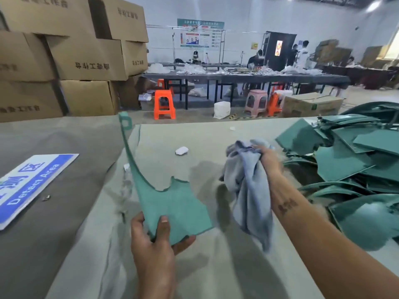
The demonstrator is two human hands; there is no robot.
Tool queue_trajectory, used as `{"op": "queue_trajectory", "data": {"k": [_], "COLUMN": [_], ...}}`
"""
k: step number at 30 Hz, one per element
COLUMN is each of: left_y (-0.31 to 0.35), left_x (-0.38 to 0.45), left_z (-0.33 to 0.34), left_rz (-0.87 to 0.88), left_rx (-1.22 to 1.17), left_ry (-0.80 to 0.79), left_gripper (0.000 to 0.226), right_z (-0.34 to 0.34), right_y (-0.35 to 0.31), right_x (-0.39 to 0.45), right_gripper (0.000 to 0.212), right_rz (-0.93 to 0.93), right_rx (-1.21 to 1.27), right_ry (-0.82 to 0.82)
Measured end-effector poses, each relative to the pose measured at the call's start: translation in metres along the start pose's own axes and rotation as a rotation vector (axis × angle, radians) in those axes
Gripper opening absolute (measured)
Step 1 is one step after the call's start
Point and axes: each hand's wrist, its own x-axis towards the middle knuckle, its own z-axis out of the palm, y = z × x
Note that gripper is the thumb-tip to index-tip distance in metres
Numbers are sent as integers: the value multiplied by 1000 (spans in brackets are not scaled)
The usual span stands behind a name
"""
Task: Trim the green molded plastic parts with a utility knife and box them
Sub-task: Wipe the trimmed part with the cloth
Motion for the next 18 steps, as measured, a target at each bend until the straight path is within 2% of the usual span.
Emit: {"op": "queue_trajectory", "data": {"k": [2,3,5,6,7,9,12,13,15,16,18], "left_y": [-3,-4,-4,-4,-5,-6,-9,-10,-9,-8,-7], "left_x": [1,1,1,1,2,4,5,5,6,7,7], "left_z": [1,0,0,1,1,1,1,1,3,4,6], "left_rz": [-13,-19,-30,-34,-38,-44,-65,-70,-74,-83,-99], "left_rx": [17,16,16,17,24,35,21,15,8,0,-24], "left_ry": [-4,-9,-17,-18,-17,-6,5,10,6,0,-8], "left_gripper": [33,34,34,35,35,37,39,38,37,38,40], "right_z": [16,24,39,45,50,51,34,27,14,9,0], "right_y": [8,8,3,4,11,34,76,86,88,84,76], "right_x": [-3,2,8,9,17,28,42,49,55,52,40], "right_gripper": [25,25,31,40,47,51,27,28,49,55,51], "right_rz": [-114,-221,-396,-411,-421,-413,-340,-321,-326,-348,-469], "right_rx": [319,483,652,654,592,299,-462,-640,-751,-768,-856], "right_ry": [342,455,459,416,371,261,-77,-217,-421,-448,-359]}}
